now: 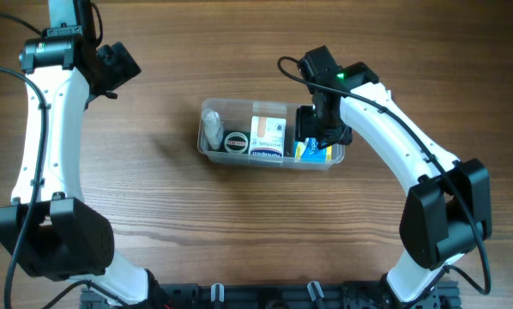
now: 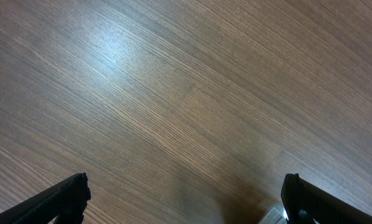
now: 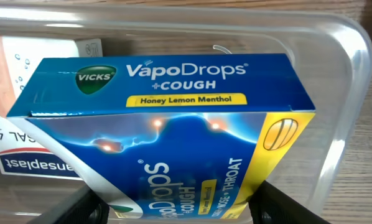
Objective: Pack container
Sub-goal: 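Carry the VapoDrops box into the container beside the Hansaplast box, then release the VapoDrops box and move the right gripper to the Panadol box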
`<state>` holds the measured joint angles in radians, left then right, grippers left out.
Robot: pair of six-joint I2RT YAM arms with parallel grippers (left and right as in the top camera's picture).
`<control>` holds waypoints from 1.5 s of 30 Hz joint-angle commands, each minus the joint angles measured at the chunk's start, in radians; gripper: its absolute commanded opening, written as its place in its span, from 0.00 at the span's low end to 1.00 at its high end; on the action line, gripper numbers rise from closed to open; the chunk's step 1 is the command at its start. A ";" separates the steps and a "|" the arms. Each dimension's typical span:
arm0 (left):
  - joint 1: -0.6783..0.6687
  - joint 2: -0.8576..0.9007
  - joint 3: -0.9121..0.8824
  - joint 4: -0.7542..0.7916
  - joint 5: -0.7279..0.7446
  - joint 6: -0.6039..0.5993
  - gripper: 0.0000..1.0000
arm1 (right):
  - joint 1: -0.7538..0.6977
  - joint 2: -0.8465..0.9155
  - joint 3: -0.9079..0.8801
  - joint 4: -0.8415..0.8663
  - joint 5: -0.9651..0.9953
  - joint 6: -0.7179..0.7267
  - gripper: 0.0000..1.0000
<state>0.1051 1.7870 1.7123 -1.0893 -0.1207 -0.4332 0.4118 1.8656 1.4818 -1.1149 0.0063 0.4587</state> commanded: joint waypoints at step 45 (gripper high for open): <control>0.005 -0.021 0.010 0.000 0.008 -0.021 1.00 | -0.409 -0.012 -0.106 0.320 0.121 -0.334 1.00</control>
<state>0.1051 1.7870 1.7123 -1.0893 -0.1211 -0.4332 0.0086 1.7939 1.4235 -0.8444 0.0731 0.1616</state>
